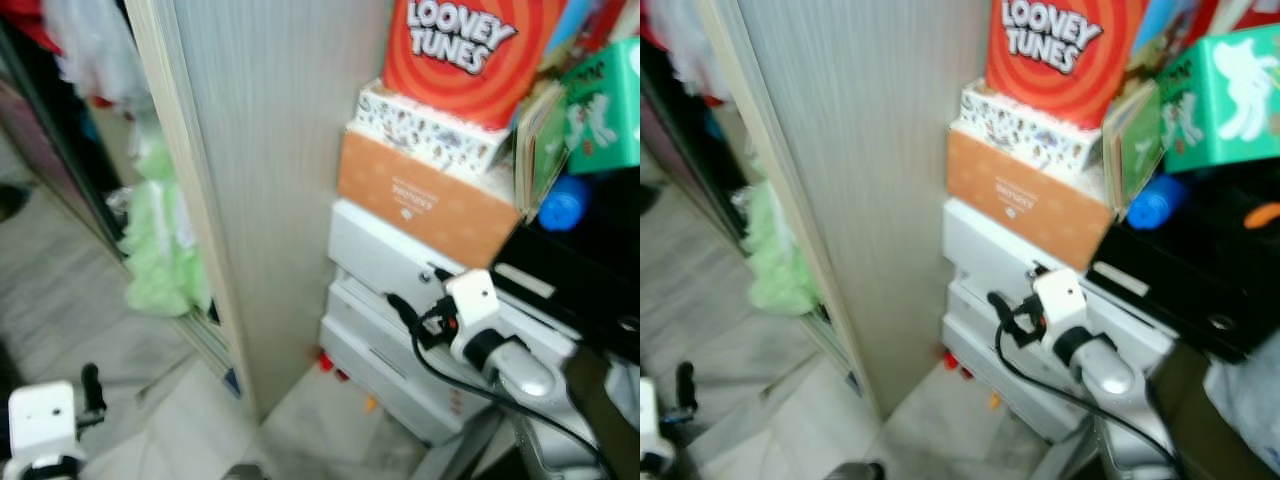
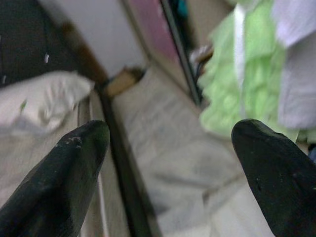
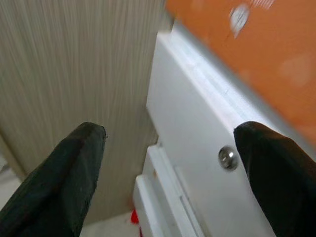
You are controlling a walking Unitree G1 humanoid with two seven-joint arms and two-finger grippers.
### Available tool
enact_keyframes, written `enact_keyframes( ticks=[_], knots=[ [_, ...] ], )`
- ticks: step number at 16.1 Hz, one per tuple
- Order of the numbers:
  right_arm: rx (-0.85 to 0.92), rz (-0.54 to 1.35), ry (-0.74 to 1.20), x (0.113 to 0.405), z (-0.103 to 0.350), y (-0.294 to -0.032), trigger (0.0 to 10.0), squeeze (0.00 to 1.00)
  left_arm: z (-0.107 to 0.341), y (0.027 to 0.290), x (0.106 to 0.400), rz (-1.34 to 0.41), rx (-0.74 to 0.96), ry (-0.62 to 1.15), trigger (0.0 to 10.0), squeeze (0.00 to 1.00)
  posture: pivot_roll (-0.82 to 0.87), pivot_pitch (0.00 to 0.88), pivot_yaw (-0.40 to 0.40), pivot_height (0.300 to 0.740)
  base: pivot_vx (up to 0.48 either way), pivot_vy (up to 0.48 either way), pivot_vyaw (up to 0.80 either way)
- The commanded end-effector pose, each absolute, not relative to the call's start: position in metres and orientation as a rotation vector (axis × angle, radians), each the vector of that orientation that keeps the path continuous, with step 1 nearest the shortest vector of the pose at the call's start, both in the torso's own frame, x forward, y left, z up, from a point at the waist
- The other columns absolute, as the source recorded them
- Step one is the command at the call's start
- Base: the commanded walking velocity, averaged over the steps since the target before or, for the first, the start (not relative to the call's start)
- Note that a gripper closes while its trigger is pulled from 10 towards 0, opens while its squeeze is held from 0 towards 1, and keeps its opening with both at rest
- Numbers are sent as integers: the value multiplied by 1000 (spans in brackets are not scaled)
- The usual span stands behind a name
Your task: Clean up the room
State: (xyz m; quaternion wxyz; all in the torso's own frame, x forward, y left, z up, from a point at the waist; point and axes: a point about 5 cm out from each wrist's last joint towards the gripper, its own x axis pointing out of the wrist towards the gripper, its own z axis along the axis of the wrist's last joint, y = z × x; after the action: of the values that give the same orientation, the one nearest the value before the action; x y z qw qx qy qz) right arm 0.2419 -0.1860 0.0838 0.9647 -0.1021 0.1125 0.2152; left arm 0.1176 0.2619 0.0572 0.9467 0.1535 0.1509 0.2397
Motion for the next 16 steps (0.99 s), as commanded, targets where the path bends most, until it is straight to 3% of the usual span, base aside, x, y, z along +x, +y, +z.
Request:
enact_keyframes(
  ticks=[1,8,12,16],
  knots=[
    [-205,465,241,250,82,-182,10000,0,54,273,122,537,321,319,10000,0,-11,0,-53,740,0,0,800],
    [-210,486,250,258,81,-175,10000,0,73,269,148,556,286,224,10000,0,0,0,-65,740,0,0,515],
    [-153,376,203,255,88,-181,10000,0,100,224,159,323,294,74,10000,0,-1,0,-58,740,0,0,0],
    [-142,365,201,254,87,-177,10000,0,103,206,167,237,248,55,10000,0,1,0,-52,740,0,0,0]
  ],
)
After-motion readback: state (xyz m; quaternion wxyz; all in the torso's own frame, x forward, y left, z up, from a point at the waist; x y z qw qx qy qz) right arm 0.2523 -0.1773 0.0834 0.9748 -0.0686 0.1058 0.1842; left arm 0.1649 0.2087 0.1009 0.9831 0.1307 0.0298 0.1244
